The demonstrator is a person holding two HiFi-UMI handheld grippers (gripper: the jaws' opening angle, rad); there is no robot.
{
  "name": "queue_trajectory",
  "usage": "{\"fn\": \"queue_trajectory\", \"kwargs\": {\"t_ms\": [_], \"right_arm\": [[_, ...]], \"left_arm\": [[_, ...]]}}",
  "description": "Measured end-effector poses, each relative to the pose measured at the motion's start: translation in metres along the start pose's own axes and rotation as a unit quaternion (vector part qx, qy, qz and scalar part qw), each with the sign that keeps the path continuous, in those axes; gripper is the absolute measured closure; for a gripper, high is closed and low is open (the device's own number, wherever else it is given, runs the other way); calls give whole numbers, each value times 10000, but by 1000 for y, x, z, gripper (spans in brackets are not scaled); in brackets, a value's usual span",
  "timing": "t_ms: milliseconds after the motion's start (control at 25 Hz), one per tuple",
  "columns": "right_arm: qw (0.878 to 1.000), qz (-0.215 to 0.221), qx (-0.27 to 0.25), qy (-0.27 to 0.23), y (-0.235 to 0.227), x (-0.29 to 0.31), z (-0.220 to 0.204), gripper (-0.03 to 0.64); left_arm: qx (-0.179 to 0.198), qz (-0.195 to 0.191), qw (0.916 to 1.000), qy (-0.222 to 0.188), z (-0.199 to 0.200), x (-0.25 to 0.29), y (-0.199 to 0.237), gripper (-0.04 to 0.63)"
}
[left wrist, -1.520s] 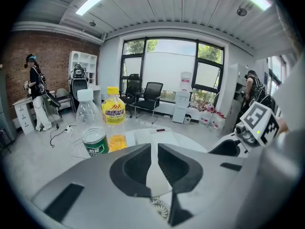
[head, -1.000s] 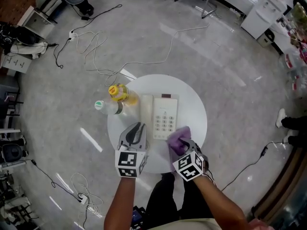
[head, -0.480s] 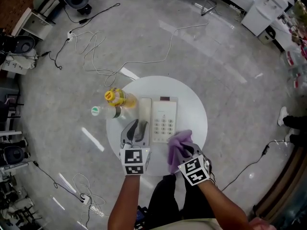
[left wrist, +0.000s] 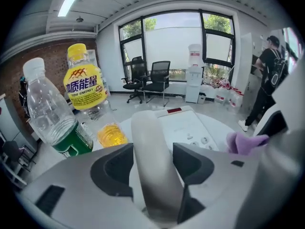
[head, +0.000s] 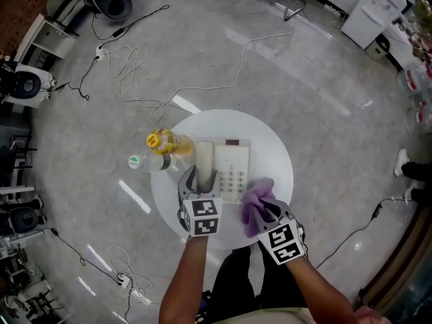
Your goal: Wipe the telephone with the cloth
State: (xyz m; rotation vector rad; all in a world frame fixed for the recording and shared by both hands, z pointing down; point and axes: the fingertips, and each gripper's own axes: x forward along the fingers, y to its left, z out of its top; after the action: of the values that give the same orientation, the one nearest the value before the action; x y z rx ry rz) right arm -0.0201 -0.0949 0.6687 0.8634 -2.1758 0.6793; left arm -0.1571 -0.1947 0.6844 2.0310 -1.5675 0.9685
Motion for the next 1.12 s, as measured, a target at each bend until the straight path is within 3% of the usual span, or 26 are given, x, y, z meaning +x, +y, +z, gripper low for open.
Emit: {"fn": "queue_trajectory", "kwargs": {"t_ms": [200,600,880,1120], "right_arm": [[10000,-5,-21,-80,-2,-5,10,565],[9998,58,-64,-181,2,-5,20,563],[9996,67,-52,-260,3,-4,28,563],[9976,240,157,-623,6,-6,51,563]], "left_arm": [[-30,79,9999,94,-1,0,2,359],[-480,-79,9988,70,-2,-5,6,374],[-737,-409,9963,-183,9,-22,7,380],[-1291,-803,9872,-478,20,-48,13,380]]}}
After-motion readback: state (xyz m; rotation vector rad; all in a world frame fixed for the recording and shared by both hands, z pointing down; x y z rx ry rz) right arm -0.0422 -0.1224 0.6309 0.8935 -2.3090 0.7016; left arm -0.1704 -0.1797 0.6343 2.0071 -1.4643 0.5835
